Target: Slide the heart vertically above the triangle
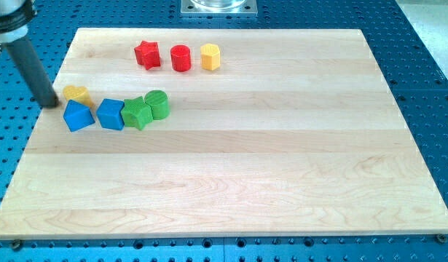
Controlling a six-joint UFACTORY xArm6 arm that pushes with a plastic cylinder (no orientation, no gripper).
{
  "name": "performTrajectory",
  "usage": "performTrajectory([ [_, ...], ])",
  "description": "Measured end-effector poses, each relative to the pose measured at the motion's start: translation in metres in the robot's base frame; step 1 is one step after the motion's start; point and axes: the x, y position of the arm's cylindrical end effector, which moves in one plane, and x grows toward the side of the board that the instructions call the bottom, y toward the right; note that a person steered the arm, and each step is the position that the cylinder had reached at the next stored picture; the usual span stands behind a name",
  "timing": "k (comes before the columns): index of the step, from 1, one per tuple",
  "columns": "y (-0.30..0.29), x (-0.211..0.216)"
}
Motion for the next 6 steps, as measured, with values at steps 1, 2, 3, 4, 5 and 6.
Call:
performTrajectory([
  [1,0.02,0.02],
  [2,0.04,-0.003],
  [3,0.065,-0.024],
  [4,0.105,-0.03],
  [5,0.128,-0.037],
  [6,0.047,-0.054],
])
